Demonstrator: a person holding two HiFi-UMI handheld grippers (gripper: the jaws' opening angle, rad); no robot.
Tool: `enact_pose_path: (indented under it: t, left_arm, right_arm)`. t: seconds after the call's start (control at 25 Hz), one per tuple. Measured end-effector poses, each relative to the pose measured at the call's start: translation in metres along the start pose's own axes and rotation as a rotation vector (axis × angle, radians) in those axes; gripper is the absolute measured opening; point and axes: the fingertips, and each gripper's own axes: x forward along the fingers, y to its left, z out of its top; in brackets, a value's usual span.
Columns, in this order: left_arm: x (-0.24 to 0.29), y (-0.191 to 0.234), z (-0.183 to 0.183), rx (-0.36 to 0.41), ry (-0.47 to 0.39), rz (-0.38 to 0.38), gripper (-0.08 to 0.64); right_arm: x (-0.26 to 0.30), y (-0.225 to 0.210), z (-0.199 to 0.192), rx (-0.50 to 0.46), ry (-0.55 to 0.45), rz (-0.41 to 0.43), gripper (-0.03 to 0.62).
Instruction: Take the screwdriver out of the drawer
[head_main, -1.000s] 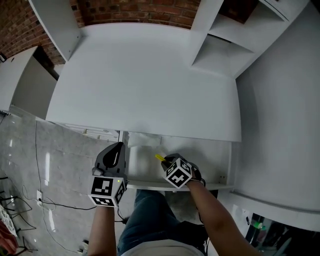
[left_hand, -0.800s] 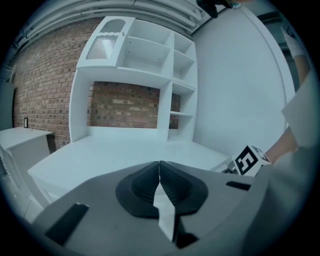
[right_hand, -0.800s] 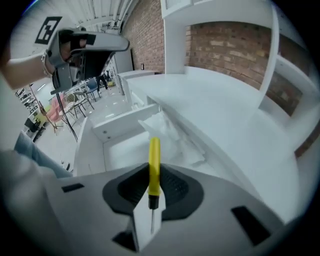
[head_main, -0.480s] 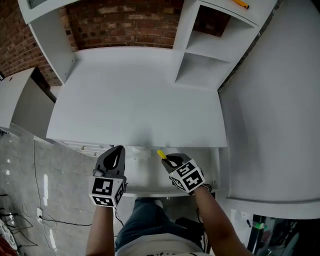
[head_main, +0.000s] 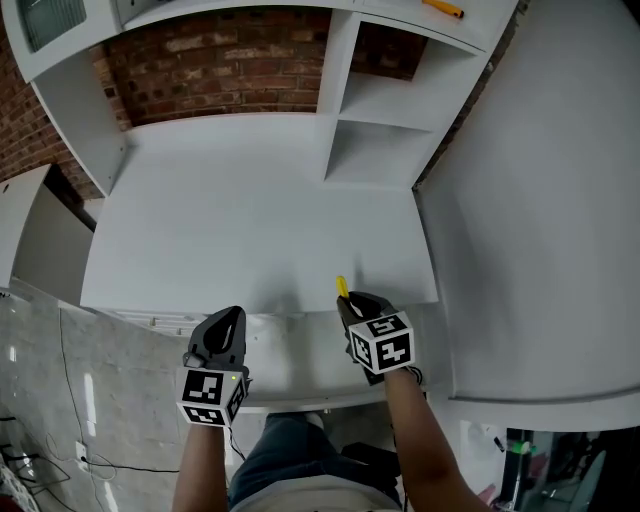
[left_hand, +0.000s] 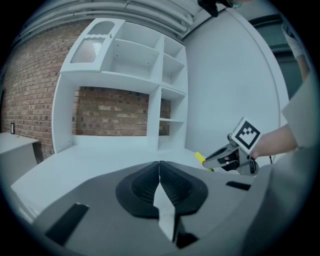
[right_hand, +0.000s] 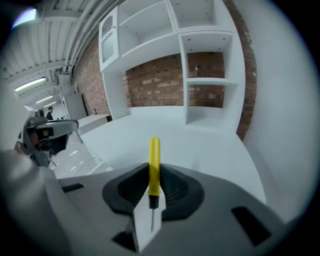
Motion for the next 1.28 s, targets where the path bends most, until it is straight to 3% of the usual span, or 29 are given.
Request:
enact_pose_path:
  t: [0.16, 0.32, 0.52, 0.8, 1.0, 1.12, 1.28]
  left_arm:
    - [0.011, 0.0, -0.006, -0.026, 0.03, -0.011, 0.014]
    - [0.023, 0.006, -0.006, -0.031, 0.018, -0.002, 0.014]
    - [0.028, 0.02, -0.014, -0.061, 0.055, 0.003, 0.014]
    - [0.028, 0.039, -0.021, -0.044, 0.055, 0.032, 0.013]
    - [0.024, 0.042, -0.027, -0.04, 0.071, 0.033, 0.014]
    - [0.022, 0.04, -0.027, -0.037, 0.071, 0.029, 0.014]
    - [0.021, 0.031, -0.019, -0.033, 0.048, 0.021, 0.014]
  right_arm:
    - [0.02, -0.036, 0.005, 0.094, 0.013, -0.076, 0.075]
    - [0.048, -0.06, 0.004, 0.129, 0.071, -0.119, 0.075]
    - [0.084, -0.069, -0.001, 0.125, 0.163, -0.146, 0.076]
    - [0.116, -0.076, -0.007, 0.095, 0.233, -0.18, 0.078]
    - [0.123, -0.076, -0.007, 0.073, 0.237, -0.175, 0.081]
    - [0.119, -0.074, -0.005, 0.047, 0.234, -0.163, 0.155]
    - [0.1, -0.07, 0.01, 0.024, 0.174, -0.154, 0.161]
